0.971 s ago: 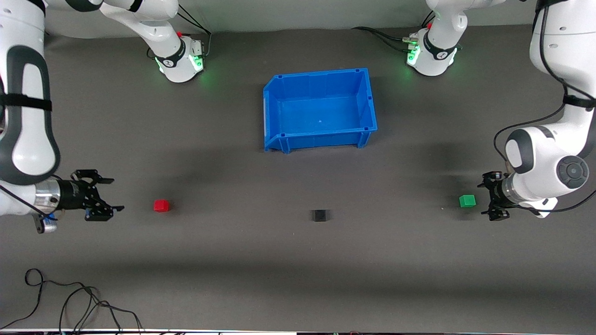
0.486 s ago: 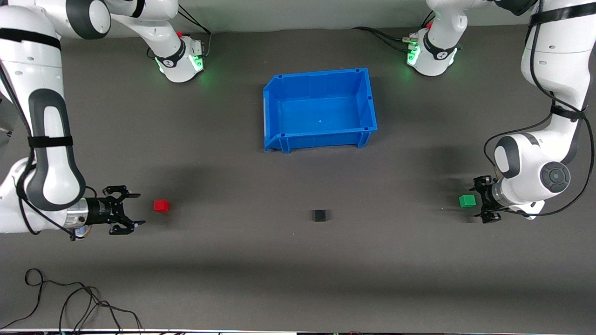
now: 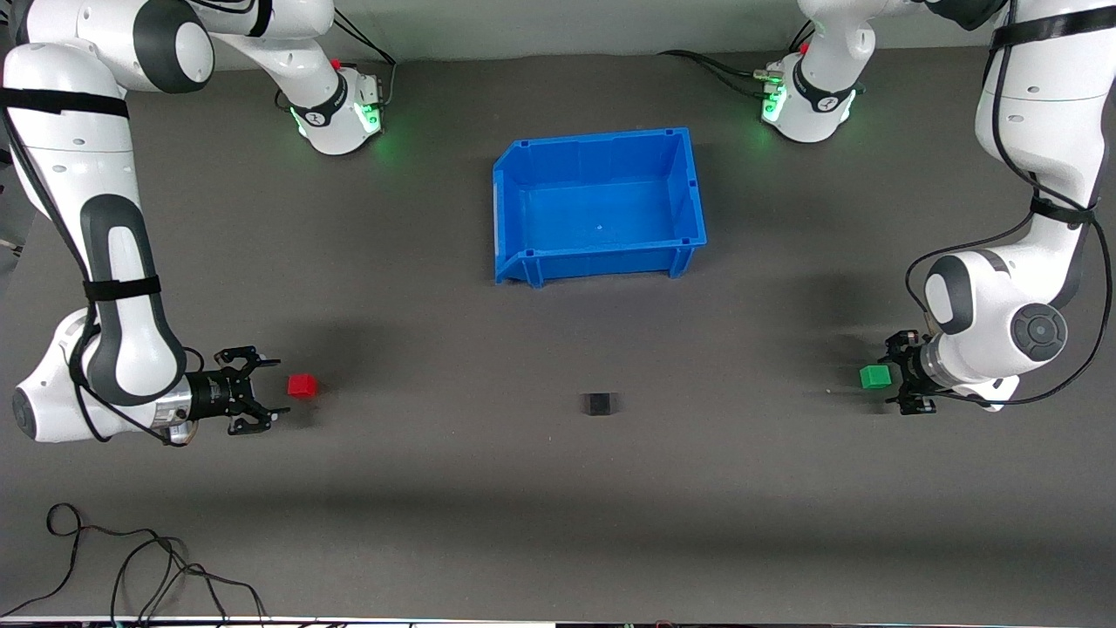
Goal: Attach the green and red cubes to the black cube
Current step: 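Close the right gripper on the red cube while the left gripper grips green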
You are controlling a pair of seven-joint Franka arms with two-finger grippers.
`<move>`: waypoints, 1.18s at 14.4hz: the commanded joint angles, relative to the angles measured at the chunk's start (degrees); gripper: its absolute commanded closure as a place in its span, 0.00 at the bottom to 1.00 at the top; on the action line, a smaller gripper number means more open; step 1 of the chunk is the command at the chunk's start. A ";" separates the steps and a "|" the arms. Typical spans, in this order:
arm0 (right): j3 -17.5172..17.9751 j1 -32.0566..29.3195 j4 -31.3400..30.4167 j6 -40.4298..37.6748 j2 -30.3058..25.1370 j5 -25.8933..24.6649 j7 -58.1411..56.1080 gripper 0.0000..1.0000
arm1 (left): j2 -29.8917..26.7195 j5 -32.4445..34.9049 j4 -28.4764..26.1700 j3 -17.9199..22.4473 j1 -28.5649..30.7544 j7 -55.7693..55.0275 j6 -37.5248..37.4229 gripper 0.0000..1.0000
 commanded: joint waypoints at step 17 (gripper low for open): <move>0.02 0.16 -1.94 5.19 3.07 1.40 -1.89 0.57 | -1.29 0.34 0.51 0.15 -1.34 -1.60 -0.90 1.00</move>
